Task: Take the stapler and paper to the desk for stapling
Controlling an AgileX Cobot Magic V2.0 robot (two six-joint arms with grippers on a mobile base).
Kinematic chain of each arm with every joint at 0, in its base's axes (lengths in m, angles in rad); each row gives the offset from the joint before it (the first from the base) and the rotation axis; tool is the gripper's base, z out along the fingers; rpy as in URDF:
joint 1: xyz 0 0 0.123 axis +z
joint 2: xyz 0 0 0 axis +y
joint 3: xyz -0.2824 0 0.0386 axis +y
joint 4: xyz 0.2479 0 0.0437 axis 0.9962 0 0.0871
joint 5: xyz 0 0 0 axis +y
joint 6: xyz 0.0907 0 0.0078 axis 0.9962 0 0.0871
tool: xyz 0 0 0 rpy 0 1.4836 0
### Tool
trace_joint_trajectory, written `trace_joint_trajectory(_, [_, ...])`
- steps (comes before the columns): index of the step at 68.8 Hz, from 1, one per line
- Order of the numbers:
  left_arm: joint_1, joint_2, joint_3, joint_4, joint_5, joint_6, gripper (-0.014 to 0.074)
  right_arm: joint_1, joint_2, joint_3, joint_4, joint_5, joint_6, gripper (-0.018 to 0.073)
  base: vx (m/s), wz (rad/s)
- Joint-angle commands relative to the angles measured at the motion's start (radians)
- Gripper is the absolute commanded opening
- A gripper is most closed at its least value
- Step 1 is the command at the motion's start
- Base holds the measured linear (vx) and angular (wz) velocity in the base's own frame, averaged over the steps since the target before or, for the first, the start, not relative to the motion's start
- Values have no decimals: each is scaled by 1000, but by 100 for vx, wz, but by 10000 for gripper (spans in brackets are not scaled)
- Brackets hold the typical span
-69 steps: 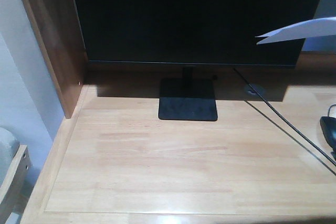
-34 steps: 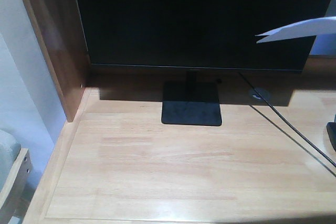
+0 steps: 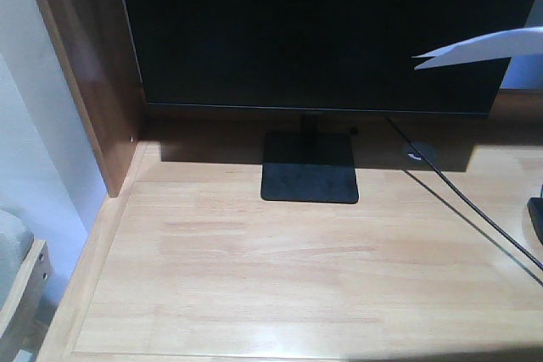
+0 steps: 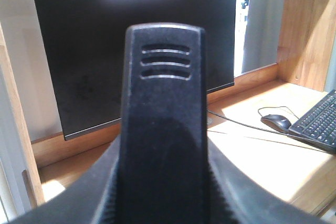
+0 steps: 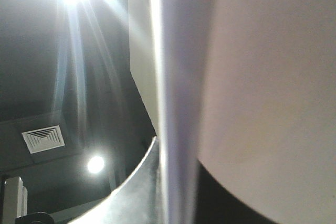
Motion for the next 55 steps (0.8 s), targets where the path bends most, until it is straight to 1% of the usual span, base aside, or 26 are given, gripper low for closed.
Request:
trace_joint_trajectory(1, [-2,22,-25,4,-115,-2,-6,2,12,-30,-3,-29,-7,-10,0,0])
trace_joint_trajectory(55, [-2,22,-25,1,-115,-2,-6,2,12,-30,-3,-29,-7,-10,0,0])
